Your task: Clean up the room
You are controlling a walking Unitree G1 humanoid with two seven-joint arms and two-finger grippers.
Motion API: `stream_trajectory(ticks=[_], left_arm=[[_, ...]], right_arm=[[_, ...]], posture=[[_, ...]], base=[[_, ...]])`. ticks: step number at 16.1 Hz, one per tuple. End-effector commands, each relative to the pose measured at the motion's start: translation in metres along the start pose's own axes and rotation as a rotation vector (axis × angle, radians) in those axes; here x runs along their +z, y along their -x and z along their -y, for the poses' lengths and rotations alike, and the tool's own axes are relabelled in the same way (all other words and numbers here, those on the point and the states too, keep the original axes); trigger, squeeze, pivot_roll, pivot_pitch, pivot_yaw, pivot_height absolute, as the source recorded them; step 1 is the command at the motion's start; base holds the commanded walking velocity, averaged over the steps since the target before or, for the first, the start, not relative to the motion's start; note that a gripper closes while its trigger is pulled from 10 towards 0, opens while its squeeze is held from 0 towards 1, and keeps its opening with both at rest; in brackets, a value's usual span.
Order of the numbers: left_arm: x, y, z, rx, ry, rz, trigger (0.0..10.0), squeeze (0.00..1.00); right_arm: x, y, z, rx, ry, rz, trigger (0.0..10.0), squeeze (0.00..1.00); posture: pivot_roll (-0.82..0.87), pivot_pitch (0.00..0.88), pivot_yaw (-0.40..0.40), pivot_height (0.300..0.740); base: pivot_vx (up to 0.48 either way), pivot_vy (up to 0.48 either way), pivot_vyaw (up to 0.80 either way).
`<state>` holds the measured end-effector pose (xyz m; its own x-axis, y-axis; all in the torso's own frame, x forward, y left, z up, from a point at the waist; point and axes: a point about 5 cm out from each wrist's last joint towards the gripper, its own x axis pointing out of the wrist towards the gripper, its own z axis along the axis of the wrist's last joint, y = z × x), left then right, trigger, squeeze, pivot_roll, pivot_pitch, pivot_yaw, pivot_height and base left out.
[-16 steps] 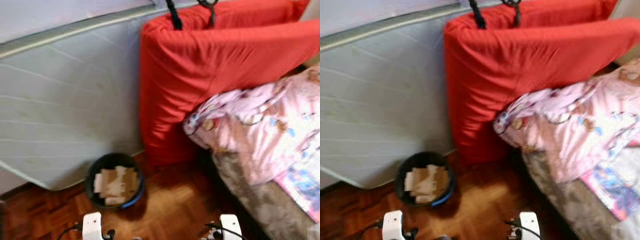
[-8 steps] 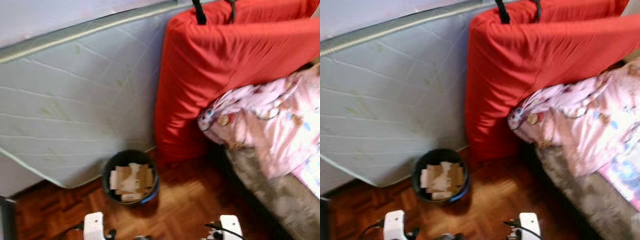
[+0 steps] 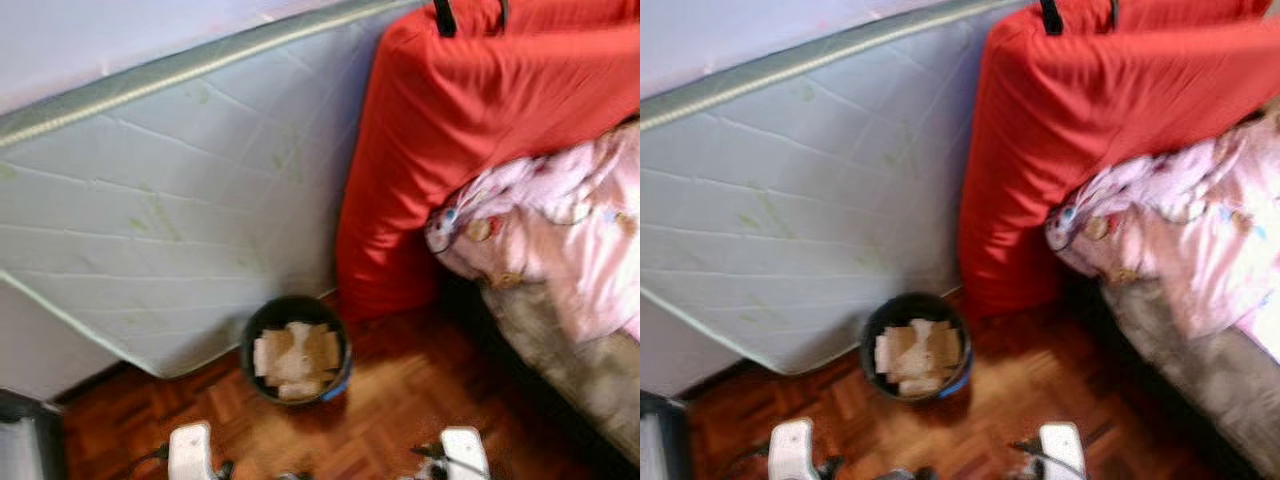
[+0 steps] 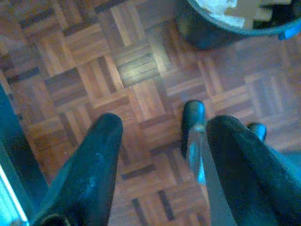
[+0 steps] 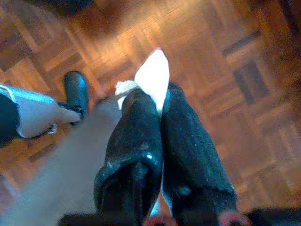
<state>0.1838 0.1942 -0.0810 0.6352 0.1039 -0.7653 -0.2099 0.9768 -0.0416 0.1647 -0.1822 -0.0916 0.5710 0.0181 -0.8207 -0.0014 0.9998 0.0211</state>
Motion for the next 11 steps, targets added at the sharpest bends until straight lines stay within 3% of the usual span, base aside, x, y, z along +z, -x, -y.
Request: stream_trajectory(ticks=[1,2,11], left_arm=[[-0.0070,0.0019,-0.0058,0.017,-0.011,-0.026,10.0,0.00],[-0.0070,0.0019,-0.0058,0.017,-0.011,-0.026,10.0,0.00],[-0.0080,0.0023,-0.0066,0.015,-0.019,-0.028,10.0,0.00]], right_arm=[[-0.0103,0.0016,-0.0030,0.007,-0.001,-0.035,10.0,0.00],[-0.0103,0.0016,-0.0030,0.007,-0.001,-0.035,10.0,0.00],[-0.0116,0.0018,-0.0048,0.012,-0.002,-0.038,10.0,0.00]], posture=[[-0.03,0.175,0.027,0.730],[-0.03,0.175,0.027,0.730],[-0.04,0.156,0.034,0.730]], base=[[0.000,0.000,0.00],[0.000,0.000,0.00],[0.000,0.472,0.00]])
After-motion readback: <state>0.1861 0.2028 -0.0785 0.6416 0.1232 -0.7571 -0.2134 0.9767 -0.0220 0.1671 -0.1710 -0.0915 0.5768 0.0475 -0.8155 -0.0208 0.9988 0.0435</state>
